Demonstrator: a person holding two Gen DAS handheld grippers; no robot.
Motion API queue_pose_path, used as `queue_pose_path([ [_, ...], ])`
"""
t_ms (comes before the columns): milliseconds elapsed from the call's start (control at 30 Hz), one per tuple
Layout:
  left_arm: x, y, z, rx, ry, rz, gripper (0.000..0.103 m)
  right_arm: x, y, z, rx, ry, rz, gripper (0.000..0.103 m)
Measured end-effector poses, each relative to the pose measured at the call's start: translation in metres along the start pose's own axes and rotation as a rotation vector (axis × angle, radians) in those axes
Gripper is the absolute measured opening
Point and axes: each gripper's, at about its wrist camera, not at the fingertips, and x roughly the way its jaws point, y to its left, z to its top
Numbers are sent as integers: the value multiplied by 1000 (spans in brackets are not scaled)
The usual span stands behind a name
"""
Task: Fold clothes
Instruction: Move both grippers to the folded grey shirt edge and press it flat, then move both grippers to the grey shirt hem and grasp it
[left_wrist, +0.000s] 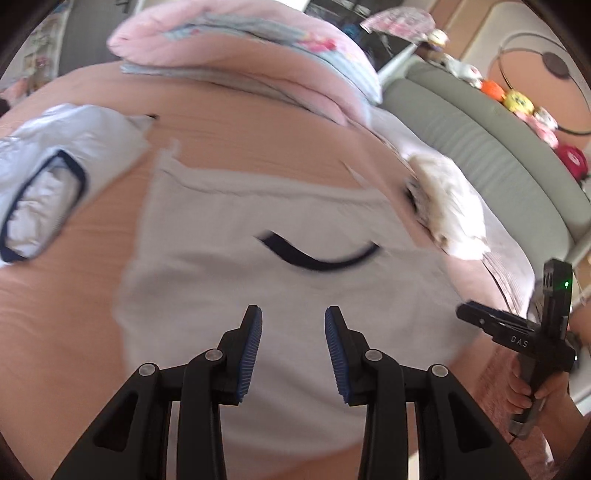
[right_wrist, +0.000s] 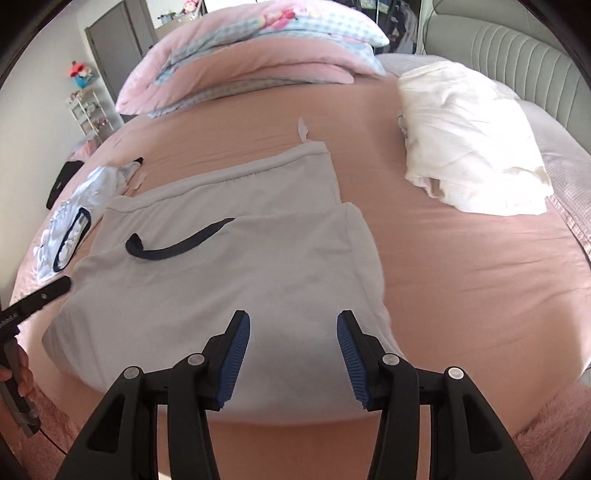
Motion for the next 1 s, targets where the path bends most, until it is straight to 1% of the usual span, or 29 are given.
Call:
queue_pose_path([
  [33,5,-13,-6,17,10,-11,32,-3,2,-6,-27,-1,18,49],
  [67,9,-26,-13,33,10,-23,32,-5,6,-11,-57,1,35,52],
  [133,14,-45,-24,78,26,-17,32,-2,20,-23,-133,19,35,54],
  [167,16,-51,-30,108,43,14,32,-1,25,-28,-162,16,11,54],
  [233,22,-51,-42,170,105,146,32,5,29,-37,-198,15,-50,54],
  [267,23,-47,-48,186,132,189,33,5,23,-38,-186,14,-72,54],
  [300,20,-39,-53,185,150,201,33,5,17,-38,-175,13,-94,54],
  [333,15,-33,-57,180,157,206,33,5,10,-39,-164,13,-115,54],
  [400,2,-23,-61,156,144,195,32,5,-3,-39,-136,14,-149,54],
  [467,-12,-13,-66,132,130,184,32,1,-22,-39,-76,28,-127,54],
  [500,-17,-9,-66,116,117,176,32,-3,-28,-40,-47,21,-125,54],
  [600,-26,-6,-62,57,51,145,32,-14,-44,-41,39,-1,-117,55],
  [667,-25,-10,-59,70,21,149,33,-22,-46,-42,65,-24,-86,55],
  [733,-21,-15,-55,90,5,161,33,-23,-40,-43,54,-35,-52,55],
  [833,-13,-9,-53,69,40,177,33,-11,-30,-47,1,11,-75,55],
  [867,-12,-3,-53,54,57,188,33,-6,-27,-49,-12,30,-91,55],
  [900,-12,2,-53,39,66,182,33,-2,-31,-52,-6,56,-119,55],
  [933,-15,6,-53,22,66,165,33,-1,-39,-54,19,72,-127,55],
  [1000,-27,12,-53,-15,16,151,33,-5,-57,-57,92,80,-136,55],
])
